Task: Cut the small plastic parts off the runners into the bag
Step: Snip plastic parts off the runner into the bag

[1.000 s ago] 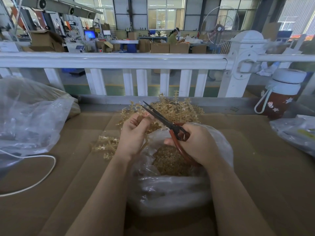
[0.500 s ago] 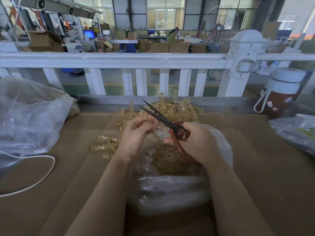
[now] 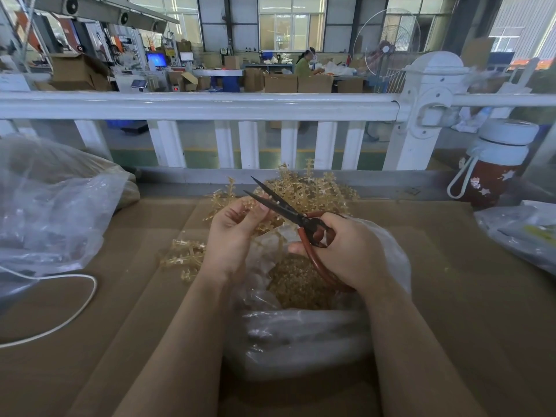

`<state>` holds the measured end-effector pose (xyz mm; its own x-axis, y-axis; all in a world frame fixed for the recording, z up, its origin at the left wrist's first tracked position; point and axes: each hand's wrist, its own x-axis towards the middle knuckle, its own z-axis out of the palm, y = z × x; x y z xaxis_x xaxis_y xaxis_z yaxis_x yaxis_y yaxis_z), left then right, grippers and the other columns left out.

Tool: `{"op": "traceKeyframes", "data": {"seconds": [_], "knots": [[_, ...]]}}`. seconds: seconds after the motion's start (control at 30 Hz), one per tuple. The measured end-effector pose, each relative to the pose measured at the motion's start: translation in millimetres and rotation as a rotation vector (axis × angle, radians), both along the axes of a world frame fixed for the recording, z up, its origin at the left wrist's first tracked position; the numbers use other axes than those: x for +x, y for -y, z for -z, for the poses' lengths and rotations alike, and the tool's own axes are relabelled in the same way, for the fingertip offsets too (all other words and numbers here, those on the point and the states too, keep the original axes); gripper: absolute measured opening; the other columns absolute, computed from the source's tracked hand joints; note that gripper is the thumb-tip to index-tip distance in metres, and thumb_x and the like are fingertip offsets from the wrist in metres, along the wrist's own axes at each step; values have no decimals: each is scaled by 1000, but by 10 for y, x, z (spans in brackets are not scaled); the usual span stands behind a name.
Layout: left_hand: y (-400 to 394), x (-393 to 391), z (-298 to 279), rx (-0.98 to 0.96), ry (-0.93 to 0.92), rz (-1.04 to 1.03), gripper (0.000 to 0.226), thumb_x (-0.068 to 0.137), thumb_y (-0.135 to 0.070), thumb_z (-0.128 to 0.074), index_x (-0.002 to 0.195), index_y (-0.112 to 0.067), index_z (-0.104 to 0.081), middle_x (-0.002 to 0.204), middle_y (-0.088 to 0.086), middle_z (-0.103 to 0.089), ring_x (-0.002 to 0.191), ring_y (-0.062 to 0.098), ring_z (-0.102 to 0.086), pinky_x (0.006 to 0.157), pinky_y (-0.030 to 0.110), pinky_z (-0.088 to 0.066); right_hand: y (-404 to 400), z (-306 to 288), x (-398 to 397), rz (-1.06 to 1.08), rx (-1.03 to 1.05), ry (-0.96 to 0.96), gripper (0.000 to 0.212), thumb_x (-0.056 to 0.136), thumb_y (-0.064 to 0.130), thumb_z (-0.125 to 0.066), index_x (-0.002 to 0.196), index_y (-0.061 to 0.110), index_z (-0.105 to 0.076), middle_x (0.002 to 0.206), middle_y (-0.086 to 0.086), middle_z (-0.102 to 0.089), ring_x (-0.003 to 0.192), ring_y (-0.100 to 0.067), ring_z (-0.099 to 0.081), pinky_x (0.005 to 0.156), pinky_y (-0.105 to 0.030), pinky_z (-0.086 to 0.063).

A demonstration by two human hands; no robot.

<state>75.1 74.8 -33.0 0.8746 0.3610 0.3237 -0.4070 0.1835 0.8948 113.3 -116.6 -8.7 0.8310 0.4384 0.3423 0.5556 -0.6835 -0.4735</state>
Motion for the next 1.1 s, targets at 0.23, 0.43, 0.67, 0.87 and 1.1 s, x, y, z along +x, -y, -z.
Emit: {"op": "traceKeyframes", "data": {"seconds": [0.23,0.43,0.67,0.87,1.1], "knots": [[-3,17,16,1,21,-8,13,78,-26,-74,87,-16,-74,84,-2,-74,81,10,-67,77,22,-53,-1,19,21,7,-9,-29,49,75,79,-64,96,35,-66,72,22,-57,66,9,-49,68,6,-30],[-4,7,9,39,57,-10,14,80,-25,-74,89,-14,-72,85,-2,-74,82,10,-68,77,21,-53,-12,85,66,-7,54,-63,47,70,78,-69,84,32,-64,71,17,-59,67,-1,-56,54,-11,-39],[-15,6,-9,159,47,-35,12,82,-18,-69,78,-27,-76,78,-3,-73,77,11,-67,76,24,-52,20,111,81,-12,16,67,44,74,82,-63,93,43,-60,67,27,-52,80,26,-47,75,7,-27],[-27,-5,-9,120,22,-36,12,79,-14,-68,74,-21,-75,77,3,-73,77,17,-68,82,35,-52,-15,181,122,-31,75,64,53,70,84,-60,100,40,-61,79,27,-60,73,10,-52,62,-7,-35],[5,-4,-19,139,39,-95,18,90,-5,-64,80,-17,-72,80,0,-73,80,14,-68,79,27,-52,-15,211,129,-28,100,89,52,75,77,-65,101,33,-62,92,17,-69,83,-3,-61,62,-6,-36]]}}
